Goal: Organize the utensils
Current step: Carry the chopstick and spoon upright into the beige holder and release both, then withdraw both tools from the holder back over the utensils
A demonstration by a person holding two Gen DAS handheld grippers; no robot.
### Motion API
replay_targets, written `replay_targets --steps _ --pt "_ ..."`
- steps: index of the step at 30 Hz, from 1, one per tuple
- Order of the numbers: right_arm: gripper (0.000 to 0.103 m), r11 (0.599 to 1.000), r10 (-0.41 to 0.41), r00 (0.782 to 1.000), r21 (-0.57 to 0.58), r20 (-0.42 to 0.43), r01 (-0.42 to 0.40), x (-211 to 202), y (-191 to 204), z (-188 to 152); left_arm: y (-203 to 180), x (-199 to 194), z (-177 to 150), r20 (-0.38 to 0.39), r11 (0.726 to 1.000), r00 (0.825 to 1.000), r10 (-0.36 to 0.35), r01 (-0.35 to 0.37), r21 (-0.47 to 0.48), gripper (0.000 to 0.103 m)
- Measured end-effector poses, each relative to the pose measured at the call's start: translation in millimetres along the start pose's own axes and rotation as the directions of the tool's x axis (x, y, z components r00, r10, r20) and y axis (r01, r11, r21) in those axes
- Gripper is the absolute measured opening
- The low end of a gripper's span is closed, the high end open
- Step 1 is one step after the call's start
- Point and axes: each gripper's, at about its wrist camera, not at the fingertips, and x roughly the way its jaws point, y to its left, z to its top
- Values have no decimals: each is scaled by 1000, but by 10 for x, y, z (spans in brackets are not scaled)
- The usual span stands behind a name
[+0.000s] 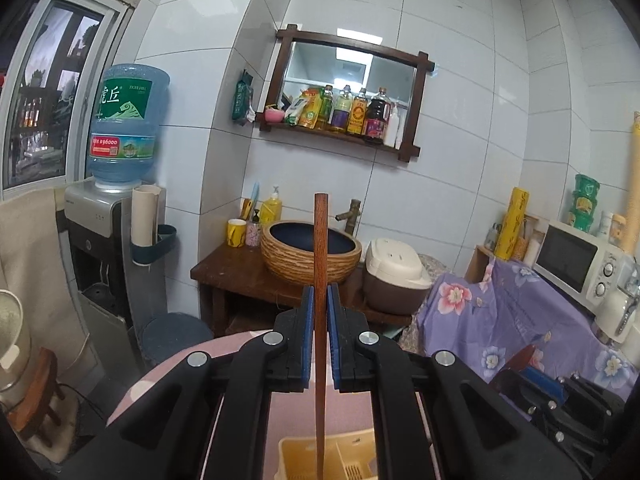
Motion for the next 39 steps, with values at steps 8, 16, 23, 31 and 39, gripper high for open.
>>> replay_targets --steps 8,16,23,31,39 --pt "16 1000 -9 998 22 -68 10 400 -38 -444 121 245 -441 -23 1000 999 29 -29 -9 8" --pt "16 1000 13 990 26 -140 -9 615 24 -923 139 305 -941 -116 999 993 33 -28 47 8" --pt "16 999 2 982 43 -190 6 750 -8 -1180 245 440 -1200 -203 999 979 38 -33 25 8" --pt "16 999 19 984 42 -176 -12 743 14 -1200 211 439 -1233 -216 999 976 34 -24 47 8" --pt "47 998 27 993 58 -111 -21 453 -16 -1158 239 208 -1204 -191 1000 982 4 1 28 43"
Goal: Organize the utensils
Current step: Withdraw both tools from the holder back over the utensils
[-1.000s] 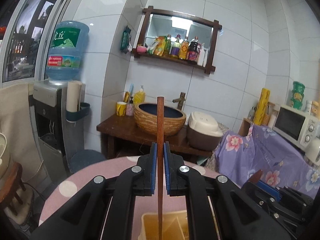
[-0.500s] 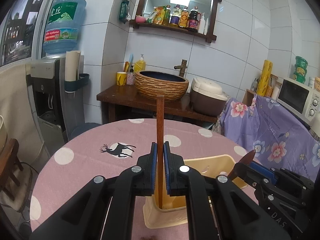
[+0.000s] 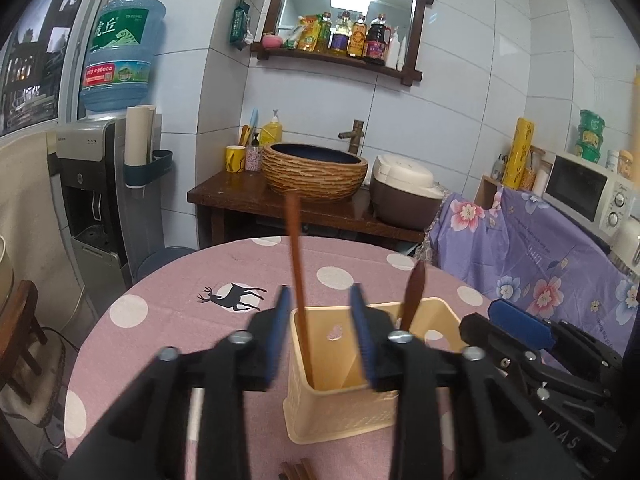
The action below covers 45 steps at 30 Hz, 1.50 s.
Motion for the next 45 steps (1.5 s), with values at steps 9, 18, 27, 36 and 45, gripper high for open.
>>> replay_targets --steps 9,18,27,36,45 --pt "63 997 -76 997 -16 -32 75 -598 -138 -458 145 -521 -520 -65 1000 998 11 -11 -3 86" --pt "63 985 -166 972 15 -164 170 -783 -392 -1298 347 -711 -1228 -179 992 976 122 -120 26 87" --pt "63 977 -188 947 48 -260 207 -787 -469 -1782 478 -678 -1665 -296 990 945 139 -141 14 73" --pt "51 980 -165 928 46 -333 191 -601 -408 -1868 444 -609 -1813 -352 994 930 105 -109 10 49" --pt "51 980 -156 918 56 -365 189 -408 -274 -1847 378 -609 -1827 -358 995 929 95 -95 16 49"
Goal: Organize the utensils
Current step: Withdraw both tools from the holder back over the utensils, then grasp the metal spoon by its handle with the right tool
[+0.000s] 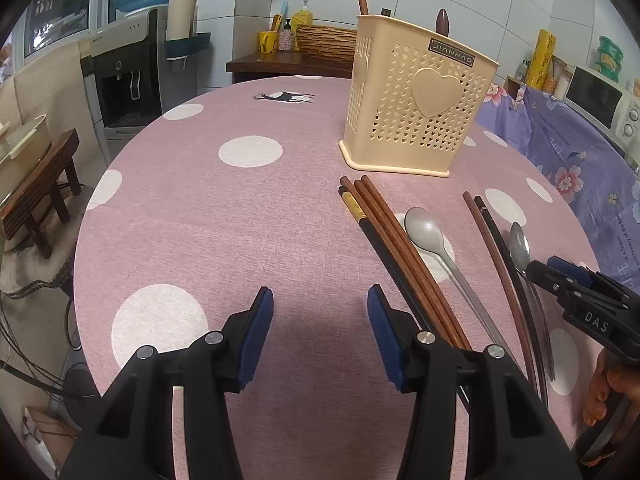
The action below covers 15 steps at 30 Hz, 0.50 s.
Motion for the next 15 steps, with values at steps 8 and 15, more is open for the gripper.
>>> replay_targets --steps 8,15 --pt "51 1000 -28 999 -3 -34 28 62 45 18 -38 -22 10 1 1000 1000 -7 7 6 49" --pt "38 999 -41 997 -38 -71 38 -21 47 -155 -67 -32 31 5 1000 1000 -14 14 7 49"
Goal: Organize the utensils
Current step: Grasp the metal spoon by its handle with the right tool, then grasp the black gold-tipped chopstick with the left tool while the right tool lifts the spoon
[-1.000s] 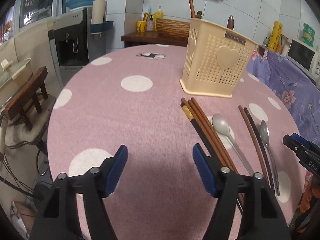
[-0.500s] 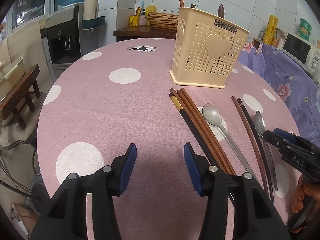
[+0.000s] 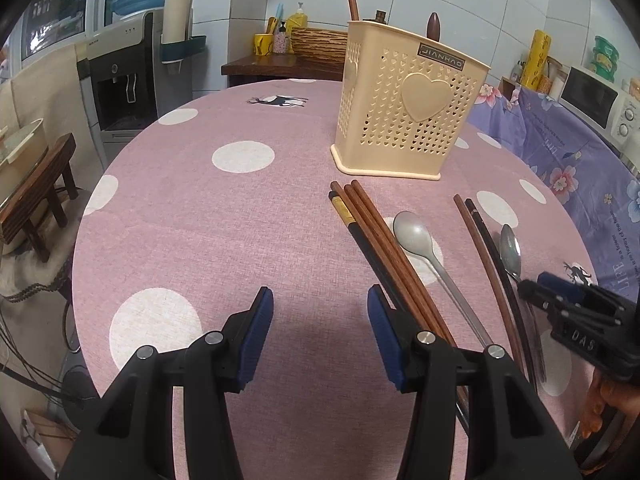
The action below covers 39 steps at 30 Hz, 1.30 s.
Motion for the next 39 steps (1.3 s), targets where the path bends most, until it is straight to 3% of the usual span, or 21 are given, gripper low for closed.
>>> replay_targets --steps 9,17,22,25,27,32,39 --pt "7 998 -56 998 -9 41 56 -46 -83 -48 -73 32 -1 -11 1000 1000 -7 7 12 49" --pt "7 998 -54 997 29 51 52 -14 -274 -14 -260 159 108 -34 999 999 -25 26 37 49" --pt "10 999 -38 998 24 55 36 -18 -266 -31 -383 300 102 -49 996 998 31 -27 79 49" --pt "23 999 -35 997 28 67 34 -54 -297 -30 -344 314 85 -41 997 999 33 -30 69 49" --pt "38 999 -38 996 22 79 36 -96 -326 -11 -288 304 88 -47 996 998 49 -46 70 48" --pt "50 1000 5 995 10 101 -6 -174 -403 88 -29 261 105 -68 998 996 65 -64 26 48" --pt "50 999 53 997 -15 60 -52 -19 -394 220 61 172 208 -38 998 998 52 -53 -18 48"
